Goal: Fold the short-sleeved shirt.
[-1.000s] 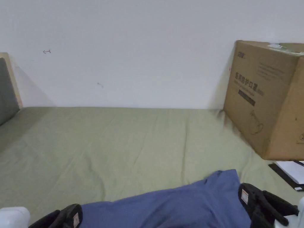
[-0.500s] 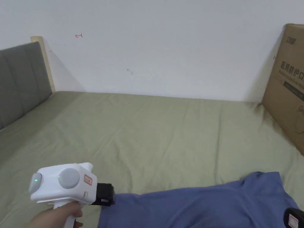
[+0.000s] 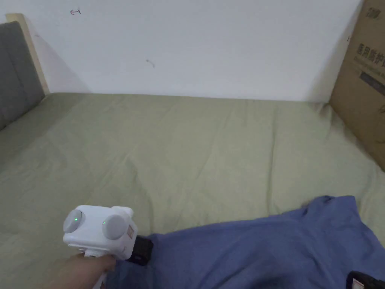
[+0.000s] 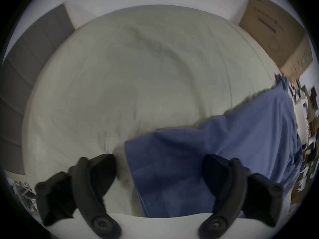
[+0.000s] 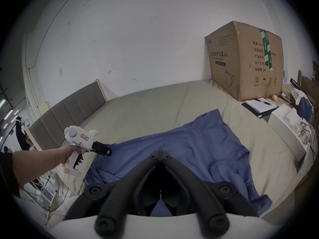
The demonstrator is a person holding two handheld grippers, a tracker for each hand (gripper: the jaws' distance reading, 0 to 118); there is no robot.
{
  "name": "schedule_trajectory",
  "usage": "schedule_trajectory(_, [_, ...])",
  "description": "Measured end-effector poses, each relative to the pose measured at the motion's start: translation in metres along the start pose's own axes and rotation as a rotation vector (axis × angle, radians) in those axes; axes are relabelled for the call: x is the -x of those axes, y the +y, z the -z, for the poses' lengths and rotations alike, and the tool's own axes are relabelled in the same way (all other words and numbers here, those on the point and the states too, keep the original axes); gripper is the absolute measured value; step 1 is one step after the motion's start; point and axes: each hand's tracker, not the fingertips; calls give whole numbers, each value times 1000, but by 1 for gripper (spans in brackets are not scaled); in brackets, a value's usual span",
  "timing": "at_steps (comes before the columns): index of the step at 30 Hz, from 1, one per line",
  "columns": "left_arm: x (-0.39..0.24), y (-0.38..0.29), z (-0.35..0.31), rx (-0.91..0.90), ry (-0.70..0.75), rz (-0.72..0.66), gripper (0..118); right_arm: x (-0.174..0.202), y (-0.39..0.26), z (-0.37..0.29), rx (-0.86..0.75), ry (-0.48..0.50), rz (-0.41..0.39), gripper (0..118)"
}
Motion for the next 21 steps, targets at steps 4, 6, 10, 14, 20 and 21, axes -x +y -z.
schedule_trajectory(4, [9, 3, -14, -68, -104, -131, 27, -1, -3, -4, 9, 7, 4, 0])
schedule_trajectory(6, [12, 4, -22, -70, -186, -185, 1, -4, -1, -7, 2, 5, -3, 0])
schedule_trajectory(10, [18, -4, -41, -195, -174, -156, 1, -37, 32, -6, -108, 59, 60, 0])
schedule_trajectory(14, [19, -14, -60, -282, -154, -91, 1, -103, 106, 56, 86, 34, 71, 0])
schedule_trajectory(20, [19, -28, -73, -319, -110, -86, 1, -174, 146, 183, 388, -127, 32, 99])
schedule_trajectory(21, [21, -30, -72, -317, -107, -95, 1, -186, 143, 204, 445, -141, 70, 116])
